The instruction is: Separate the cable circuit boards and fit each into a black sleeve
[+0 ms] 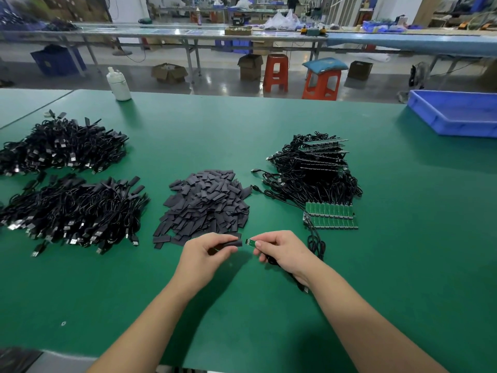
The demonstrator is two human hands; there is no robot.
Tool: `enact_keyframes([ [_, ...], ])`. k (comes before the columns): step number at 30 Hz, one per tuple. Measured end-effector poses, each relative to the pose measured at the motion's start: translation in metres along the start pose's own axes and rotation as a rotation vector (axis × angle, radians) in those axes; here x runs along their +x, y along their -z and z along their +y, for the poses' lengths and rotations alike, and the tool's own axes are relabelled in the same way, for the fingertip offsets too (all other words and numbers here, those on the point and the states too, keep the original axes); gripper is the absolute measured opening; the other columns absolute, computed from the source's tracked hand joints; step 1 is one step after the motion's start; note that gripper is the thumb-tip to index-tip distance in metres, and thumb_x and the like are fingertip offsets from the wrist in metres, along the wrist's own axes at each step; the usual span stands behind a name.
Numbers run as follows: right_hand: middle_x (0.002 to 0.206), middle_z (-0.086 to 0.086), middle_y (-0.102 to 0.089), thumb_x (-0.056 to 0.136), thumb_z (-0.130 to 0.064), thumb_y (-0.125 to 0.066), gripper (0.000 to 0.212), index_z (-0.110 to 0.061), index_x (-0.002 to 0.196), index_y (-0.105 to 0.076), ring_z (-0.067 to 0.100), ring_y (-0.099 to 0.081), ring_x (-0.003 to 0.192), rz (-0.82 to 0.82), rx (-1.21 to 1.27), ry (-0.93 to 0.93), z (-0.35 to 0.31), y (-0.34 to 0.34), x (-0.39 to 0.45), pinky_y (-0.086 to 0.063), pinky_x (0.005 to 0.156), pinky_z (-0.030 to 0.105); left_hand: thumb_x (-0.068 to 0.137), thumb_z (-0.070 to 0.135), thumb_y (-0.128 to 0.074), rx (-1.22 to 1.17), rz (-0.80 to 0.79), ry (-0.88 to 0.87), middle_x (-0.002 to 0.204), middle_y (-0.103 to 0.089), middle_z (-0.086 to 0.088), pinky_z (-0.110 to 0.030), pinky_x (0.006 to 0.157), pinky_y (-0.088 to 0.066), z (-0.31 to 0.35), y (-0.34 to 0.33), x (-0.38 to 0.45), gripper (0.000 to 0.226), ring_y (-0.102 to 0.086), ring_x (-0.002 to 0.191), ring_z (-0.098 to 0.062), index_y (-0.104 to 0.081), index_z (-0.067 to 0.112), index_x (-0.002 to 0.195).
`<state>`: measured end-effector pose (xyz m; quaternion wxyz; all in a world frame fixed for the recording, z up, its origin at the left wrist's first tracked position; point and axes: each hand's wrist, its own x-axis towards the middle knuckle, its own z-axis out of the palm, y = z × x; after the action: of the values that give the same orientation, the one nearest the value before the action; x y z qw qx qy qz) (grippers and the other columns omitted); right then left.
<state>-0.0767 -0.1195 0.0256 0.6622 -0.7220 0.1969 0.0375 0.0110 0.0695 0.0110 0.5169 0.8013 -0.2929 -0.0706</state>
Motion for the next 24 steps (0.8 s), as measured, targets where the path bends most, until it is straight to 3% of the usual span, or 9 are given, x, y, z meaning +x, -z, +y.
enact_keyframes([
  [6, 0.077, -0.003, -0.071, 0.098, -0.013, -0.060, 0.016, -0.015, 0.106, -0.073, 0.006, -0.059, 0.063, -0.045, -0.020, 0.012, -0.0022, -0.0020, -0.0005, -0.047, 0.063, 0.022, 0.079, 0.012, -0.080, -0.065, -0.010, 0.026, 0.088, -0.074, 0.020, -0.008, 0.075, -0.048, -0.0006, -0.0042, 0.0000, 0.028, -0.069, 0.082, 0.000, -0.077, 0.036, 0.092],
  [11, 0.075, -0.004, -0.071, 0.098, -0.011, -0.060, 0.015, -0.015, 0.102, -0.073, 0.005, -0.058, 0.060, -0.051, -0.057, 0.007, -0.0010, -0.0019, 0.0020, -0.047, 0.059, 0.018, 0.078, 0.010, -0.081, -0.081, -0.030, 0.069, 0.086, -0.075, 0.014, -0.013, 0.075, -0.050, -0.0028, -0.0039, 0.0000, 0.028, -0.067, 0.074, -0.003, -0.077, 0.034, 0.094],
  [20, 0.074, -0.007, -0.071, 0.096, -0.013, -0.062, 0.011, -0.016, 0.099, -0.073, 0.004, -0.057, 0.058, -0.058, -0.152, 0.003, -0.0008, -0.0032, 0.0038, -0.043, 0.054, 0.015, 0.080, 0.012, -0.079, 0.107, -0.162, -0.009, 0.091, -0.074, 0.019, -0.016, 0.085, -0.050, 0.0000, 0.0037, 0.0045, 0.026, -0.067, 0.091, -0.001, -0.079, 0.027, 0.102],
  [24, 0.076, -0.004, -0.072, 0.096, -0.013, -0.063, 0.013, -0.011, 0.104, -0.073, 0.006, -0.057, 0.059, -0.072, -0.190, 0.002, 0.0012, -0.0058, 0.0034, -0.045, 0.061, 0.025, 0.081, 0.015, -0.079, 0.133, -0.223, 0.001, 0.089, -0.074, 0.021, -0.012, 0.082, -0.047, 0.0021, 0.0018, 0.0050, 0.026, -0.066, 0.089, 0.002, -0.078, 0.028, 0.103],
])
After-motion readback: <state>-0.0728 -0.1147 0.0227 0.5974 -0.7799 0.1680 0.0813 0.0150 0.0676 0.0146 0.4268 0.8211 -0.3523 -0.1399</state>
